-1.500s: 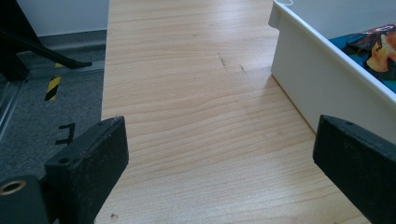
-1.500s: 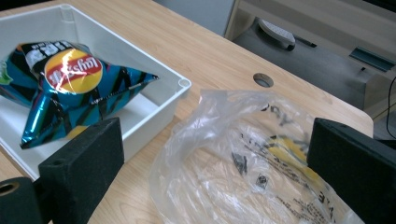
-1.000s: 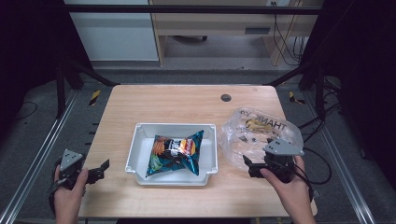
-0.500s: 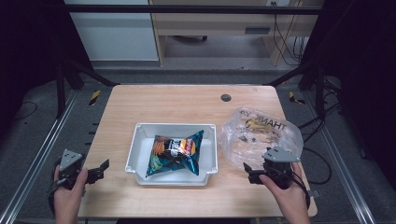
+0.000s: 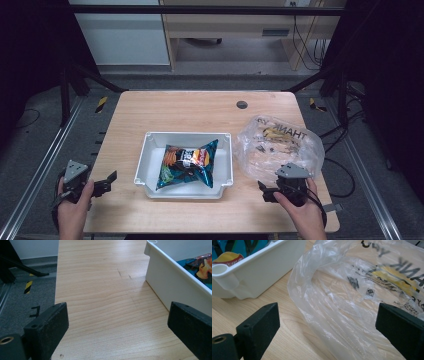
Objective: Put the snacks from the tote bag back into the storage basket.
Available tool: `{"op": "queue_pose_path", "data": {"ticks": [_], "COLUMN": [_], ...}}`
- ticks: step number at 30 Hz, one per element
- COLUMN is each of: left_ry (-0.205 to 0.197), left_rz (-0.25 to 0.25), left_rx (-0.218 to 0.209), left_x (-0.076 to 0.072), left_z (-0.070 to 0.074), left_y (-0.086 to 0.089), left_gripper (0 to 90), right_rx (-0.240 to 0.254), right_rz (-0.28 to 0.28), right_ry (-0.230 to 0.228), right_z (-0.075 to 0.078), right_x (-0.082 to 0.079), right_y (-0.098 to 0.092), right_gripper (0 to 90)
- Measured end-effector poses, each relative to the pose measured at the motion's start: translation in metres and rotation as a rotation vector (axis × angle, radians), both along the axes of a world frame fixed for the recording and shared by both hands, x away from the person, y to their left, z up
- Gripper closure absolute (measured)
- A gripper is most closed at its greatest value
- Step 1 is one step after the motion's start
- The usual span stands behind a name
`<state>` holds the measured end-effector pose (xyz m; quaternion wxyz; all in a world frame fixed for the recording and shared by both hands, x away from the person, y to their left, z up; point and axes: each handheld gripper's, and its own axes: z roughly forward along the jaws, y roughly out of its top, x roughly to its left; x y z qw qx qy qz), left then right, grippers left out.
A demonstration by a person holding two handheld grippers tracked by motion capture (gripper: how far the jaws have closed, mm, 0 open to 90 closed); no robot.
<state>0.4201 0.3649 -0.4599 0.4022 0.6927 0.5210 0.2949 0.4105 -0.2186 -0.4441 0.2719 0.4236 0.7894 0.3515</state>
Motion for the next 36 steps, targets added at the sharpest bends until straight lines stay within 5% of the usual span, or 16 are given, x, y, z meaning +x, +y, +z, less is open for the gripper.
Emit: {"op": "queue_pose_path", "data": {"ticks": [28,36], "left_ry": [-0.002,0.000], "left_rz": [-0.002,-0.009], "left_rx": [-0.003,0.002], "left_x": [0.001,0.001], "left_z": [0.000,0.000], "left_y": [-0.001,-0.002], "left_gripper": [3.1,3.1], "right_rx": [-0.046,-0.078], "right_rz": [0.069,0.094], "right_ry": [0.081,0.134], "right_z": [-0.030,-0.038], "right_x": [0.005,0.005], "right_y": [0.010,0.011], "right_gripper": [7.0,7.9]}}
